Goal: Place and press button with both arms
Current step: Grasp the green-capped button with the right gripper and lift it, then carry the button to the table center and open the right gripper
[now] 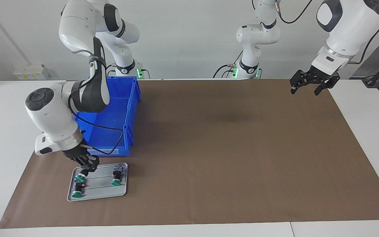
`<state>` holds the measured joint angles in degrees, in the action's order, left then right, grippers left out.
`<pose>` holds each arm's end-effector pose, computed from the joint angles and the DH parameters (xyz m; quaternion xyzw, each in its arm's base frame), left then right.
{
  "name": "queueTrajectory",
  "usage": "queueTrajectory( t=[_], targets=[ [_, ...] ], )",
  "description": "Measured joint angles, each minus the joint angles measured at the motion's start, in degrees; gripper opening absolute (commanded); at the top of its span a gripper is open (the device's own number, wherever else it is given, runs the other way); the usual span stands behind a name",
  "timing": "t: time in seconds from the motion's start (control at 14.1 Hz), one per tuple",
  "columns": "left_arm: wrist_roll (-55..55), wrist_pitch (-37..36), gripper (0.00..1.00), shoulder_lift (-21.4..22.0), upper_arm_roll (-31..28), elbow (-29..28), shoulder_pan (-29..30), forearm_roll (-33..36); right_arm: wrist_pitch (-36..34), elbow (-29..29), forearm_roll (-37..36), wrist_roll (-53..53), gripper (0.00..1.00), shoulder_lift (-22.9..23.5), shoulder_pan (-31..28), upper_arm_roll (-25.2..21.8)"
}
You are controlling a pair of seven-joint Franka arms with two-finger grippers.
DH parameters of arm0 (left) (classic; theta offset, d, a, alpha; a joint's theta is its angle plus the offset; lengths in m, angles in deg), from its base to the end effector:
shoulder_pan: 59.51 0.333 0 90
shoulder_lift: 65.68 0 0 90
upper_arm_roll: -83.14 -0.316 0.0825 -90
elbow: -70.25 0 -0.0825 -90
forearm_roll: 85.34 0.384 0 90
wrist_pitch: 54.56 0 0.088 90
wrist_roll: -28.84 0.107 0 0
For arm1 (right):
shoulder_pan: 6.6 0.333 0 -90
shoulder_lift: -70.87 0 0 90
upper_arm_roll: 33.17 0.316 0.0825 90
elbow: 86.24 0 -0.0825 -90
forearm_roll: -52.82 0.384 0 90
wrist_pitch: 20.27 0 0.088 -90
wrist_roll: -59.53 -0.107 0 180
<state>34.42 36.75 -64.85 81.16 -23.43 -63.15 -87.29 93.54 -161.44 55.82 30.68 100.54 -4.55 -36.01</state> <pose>0.5503 -0.0194 0.6042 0.9978 -0.0625 -0.0128 0.0177 0.7240 0.0010 0.4562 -0.9625 0.2593 -0.0728 0.0313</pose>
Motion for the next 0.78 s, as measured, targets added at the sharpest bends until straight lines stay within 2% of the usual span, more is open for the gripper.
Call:
queueTrajectory(
  t=[0.36, 0.78],
  targets=[
    [0.0, 0.0, 1.00, 0.0, 0.0, 0.0, 0.0, 0.0, -4.9, 0.6, -0.3, -29.7, 0.00, -3.5, 7.7, 0.2],
    [0.0, 0.0, 1.00, 0.0, 0.0, 0.0, 0.0, 0.0, -5.1, 0.6, -1.8, -67.1, 0.00, -3.8, 21.6, 0.4]
  ],
)
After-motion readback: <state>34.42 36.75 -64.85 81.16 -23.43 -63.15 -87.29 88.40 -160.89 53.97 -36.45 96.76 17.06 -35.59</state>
